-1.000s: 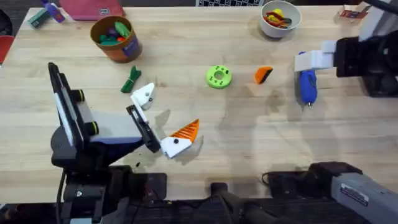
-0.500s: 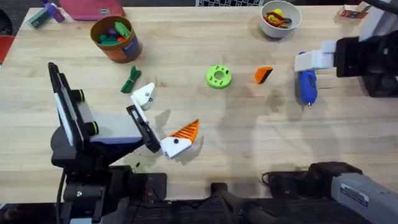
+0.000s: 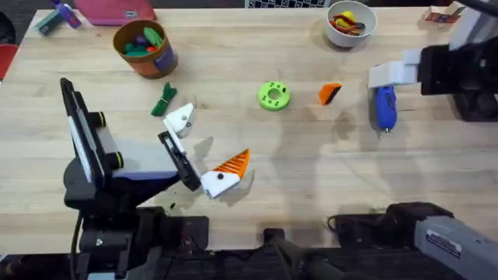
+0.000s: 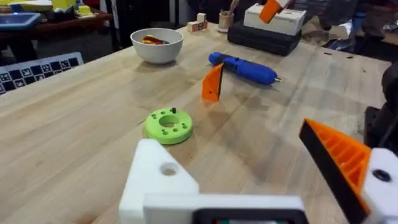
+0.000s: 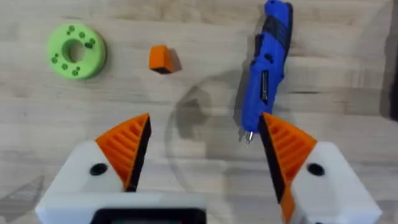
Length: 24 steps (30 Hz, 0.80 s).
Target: Pick up the gripper from the table and insert it into the empty holder that is missing its gripper. Then pick up a screw, insert it into the mounting hole, and use the screwdriver to tighten it. Finally, clean up the table by picking up the vegetable and placing it into the bucket.
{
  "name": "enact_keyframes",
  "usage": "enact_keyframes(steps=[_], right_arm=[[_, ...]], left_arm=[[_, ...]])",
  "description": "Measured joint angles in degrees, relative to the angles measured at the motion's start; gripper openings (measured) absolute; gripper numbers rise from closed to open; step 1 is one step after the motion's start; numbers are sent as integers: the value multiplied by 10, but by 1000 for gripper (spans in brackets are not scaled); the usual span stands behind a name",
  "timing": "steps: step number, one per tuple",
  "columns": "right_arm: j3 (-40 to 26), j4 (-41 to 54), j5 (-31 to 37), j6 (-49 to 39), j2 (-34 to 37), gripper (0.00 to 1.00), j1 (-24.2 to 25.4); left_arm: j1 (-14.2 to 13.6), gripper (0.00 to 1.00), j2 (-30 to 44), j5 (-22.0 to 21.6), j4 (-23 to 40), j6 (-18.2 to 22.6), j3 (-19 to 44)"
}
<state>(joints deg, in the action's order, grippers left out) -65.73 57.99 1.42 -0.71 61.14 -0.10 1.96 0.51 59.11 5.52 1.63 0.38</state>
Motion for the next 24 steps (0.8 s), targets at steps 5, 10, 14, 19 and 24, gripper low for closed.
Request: enact_keyframes(steps=[5, 10, 14, 19, 24], right_arm=[[-16, 12, 0, 0, 17, 993, -6], [-72, 47, 0, 0, 92, 992, -34], [-99, 44, 0, -2, 162, 992, -55], [-103, 27, 0, -4, 242, 986, -64], [-103, 4, -12, -10, 307, 961, -64]], left_arm=[[0, 985, 0, 0, 0, 0, 0], [0, 985, 0, 0, 0, 0, 0], [0, 985, 0, 0, 0, 0, 0], [0, 985, 0, 0, 0, 0, 0], [0, 985, 0, 0, 0, 0, 0]])
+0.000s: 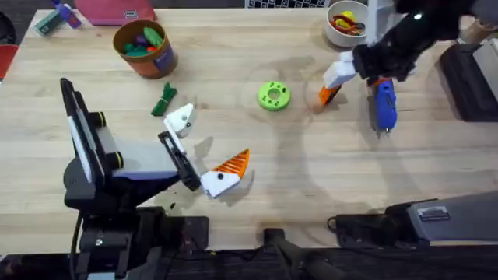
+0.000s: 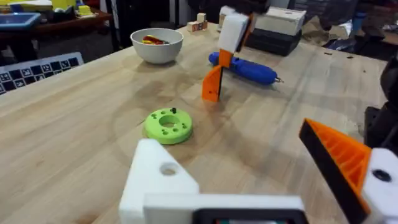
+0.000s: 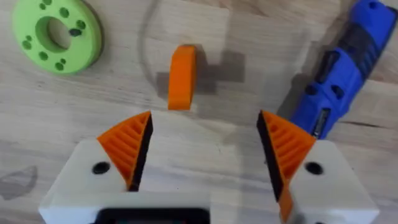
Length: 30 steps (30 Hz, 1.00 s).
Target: Pick up the gripper from the table and insert it into the empty holder that is missing its gripper. Then pick up a screw, insert it into the mounting hole, and use the screwdriver to tighten it. Finally, clean up the table by picking up the vegetable and placing it into the bucket.
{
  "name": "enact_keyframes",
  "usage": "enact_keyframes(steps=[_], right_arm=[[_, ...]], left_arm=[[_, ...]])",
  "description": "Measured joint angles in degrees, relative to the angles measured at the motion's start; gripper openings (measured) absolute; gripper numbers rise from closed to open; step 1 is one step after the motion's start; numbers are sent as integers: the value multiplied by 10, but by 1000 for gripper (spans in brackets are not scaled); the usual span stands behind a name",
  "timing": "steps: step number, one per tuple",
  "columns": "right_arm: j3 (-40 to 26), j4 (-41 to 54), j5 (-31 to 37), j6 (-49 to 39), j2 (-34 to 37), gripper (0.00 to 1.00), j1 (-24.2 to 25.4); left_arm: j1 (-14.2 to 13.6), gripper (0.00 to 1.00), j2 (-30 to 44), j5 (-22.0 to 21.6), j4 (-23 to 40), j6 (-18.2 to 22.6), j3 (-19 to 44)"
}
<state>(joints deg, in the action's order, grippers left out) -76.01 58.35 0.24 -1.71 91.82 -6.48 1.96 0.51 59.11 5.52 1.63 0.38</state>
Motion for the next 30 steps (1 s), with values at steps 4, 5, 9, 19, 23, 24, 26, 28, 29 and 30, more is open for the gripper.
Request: enact_keyframes(steps=[4, 5, 9, 19, 23, 24, 26, 28, 29, 30], right_arm=[[0, -15, -5, -5, 42, 930, -3], [0, -20, -6, -7, 52, 912, -4], [0, -53, -7, -10, 83, 862, -10], [0, -65, -8, -13, 89, 439, -15], [-1, -64, -8, -13, 89, 18, -24], [-2, -64, -8, -13, 89, 11, -27], [-2, -63, -8, -13, 89, 12, -32], [-2, -62, -8, -13, 89, 12, -37], [-2, -61, -8, -13, 89, 11, -39], [-2, -58, -8, -13, 89, 11, -40]], left_arm=[[0, 985, 0, 0, 0, 0, 0], [0, 985, 0, 0, 0, 0, 0], [0, 985, 0, 0, 0, 0, 0], [0, 985, 0, 0, 0, 0, 0], [0, 985, 0, 0, 0, 0, 0], [0, 985, 0, 0, 0, 0, 0], [0, 985, 0, 0, 0, 0, 0], [0, 986, 0, 0, 0, 0, 0], [0, 985, 0, 0, 0, 0, 0], [0, 985, 0, 0, 0, 0, 0]])
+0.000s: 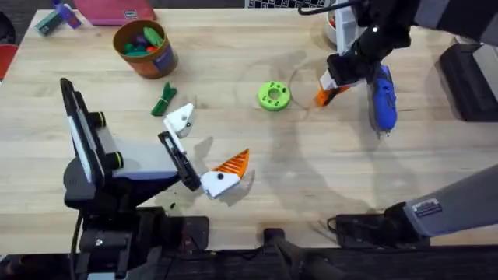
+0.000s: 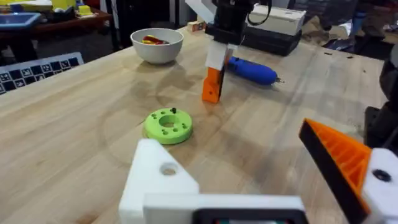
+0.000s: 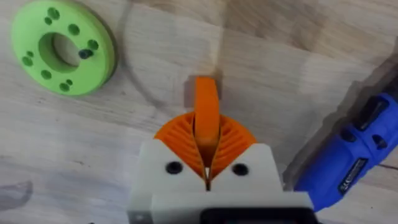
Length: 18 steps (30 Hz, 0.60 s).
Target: Pick up the gripper from the table and insert it into the empty holder that is missing its gripper. Then pick up a screw, insert it into the mounting hole, and use the screwdriver to tighten it. Finally, clean up the table by picking up the vegetable and placing it into the bucket.
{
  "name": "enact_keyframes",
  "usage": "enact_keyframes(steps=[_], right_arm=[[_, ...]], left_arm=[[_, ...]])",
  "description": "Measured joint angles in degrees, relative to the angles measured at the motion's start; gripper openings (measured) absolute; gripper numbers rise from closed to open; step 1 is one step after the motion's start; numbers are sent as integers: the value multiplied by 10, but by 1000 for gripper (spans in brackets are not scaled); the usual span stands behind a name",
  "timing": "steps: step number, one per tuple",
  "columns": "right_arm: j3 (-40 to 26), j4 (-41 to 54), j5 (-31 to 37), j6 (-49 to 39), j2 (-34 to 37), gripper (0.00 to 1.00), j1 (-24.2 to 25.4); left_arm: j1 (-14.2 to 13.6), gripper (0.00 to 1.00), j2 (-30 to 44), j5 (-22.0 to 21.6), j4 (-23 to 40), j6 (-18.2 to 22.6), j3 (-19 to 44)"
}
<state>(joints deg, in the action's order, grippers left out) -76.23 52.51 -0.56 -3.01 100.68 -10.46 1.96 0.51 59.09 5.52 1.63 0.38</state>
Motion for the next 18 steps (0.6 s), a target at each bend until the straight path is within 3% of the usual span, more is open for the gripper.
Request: enact_keyframes(steps=[10, 18], right_arm=[[-36, 98, -4, 63, -12, 9, -3], [-53, 103, -8, 113, -116, 9, -17]], left_arm=[[0, 986, 0, 0, 0, 0, 0], [0, 986, 0, 0, 0, 0, 0]])
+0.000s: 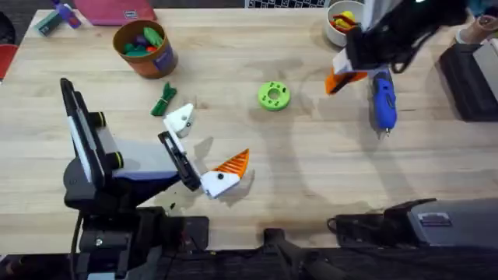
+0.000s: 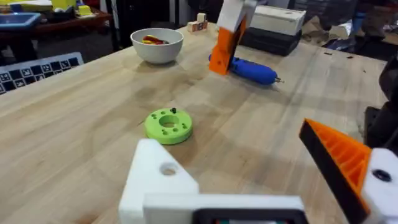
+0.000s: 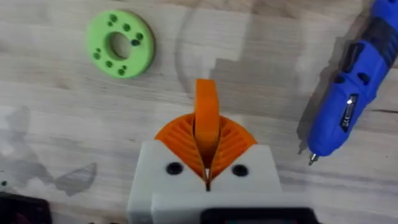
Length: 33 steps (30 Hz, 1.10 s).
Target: Pick up the gripper from the table and insert it into the empty holder that is missing its gripper. Then pick up a screw, insert it into the mounting hole, and use the screwdriver to tighten it. Finally, clean up the table by picking up the vegetable and placing it into the bucket.
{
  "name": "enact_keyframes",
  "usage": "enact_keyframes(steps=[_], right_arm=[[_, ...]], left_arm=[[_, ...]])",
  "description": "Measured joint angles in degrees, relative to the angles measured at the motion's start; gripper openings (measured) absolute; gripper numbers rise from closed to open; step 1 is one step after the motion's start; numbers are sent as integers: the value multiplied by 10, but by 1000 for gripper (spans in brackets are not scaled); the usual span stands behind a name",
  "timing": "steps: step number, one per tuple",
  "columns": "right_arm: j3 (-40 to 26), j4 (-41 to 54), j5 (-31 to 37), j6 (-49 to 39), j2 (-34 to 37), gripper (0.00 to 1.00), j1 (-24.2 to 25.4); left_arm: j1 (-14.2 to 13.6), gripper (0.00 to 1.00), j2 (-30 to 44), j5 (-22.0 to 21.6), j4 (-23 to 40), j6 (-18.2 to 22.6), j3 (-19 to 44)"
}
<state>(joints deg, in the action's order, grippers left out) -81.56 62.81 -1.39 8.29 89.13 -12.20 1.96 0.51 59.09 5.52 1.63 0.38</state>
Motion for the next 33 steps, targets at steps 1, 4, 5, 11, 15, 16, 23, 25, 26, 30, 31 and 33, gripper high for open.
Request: enact_keyframes(steps=[1, 4, 5, 11, 15, 16, 23, 25, 26, 30, 31, 33], right_arm=[[0, -1, -3, 4, -17, 9, -1], [0, -14, -26, 11, -68, 9, -2], [0, -22, -39, 14, -84, 9, -3], [40, -142, -167, 20, -167, 9, -5], [125, -231, -289, 33, -201, 9, -6], [150, -262, -326, 40, -202, 9, -7], [279, -490, -546, 127, -167, 8, -7], [289, -527, -598, 149, -145, 8, -7], [291, -540, -621, 157, -133, 8, -7], [293, -613, -713, 192, -74, 8, -7], [293, -632, -734, 202, -56, 8, -8], [293, -665, -769, 220, -23, 8, -11]], left_arm=[[0, 985, 0, 0, 0, 0, 0], [0, 985, 0, 0, 0, 0, 0], [0, 985, 0, 0, 0, 0, 0], [0, 985, 0, 0, 0, 0, 0], [0, 985, 0, 0, 0, 0, 0], [0, 985, 0, 0, 0, 0, 0], [0, 985, 0, -1, 0, 0, 0], [0, 985, 0, -2, 0, 0, 0], [0, 985, 0, -2, 0, 0, 0], [0, 985, 0, -2, 0, 0, 0], [0, 985, 0, -2, 0, 0, 0], [0, 985, 0, -2, 0, 0, 0]])
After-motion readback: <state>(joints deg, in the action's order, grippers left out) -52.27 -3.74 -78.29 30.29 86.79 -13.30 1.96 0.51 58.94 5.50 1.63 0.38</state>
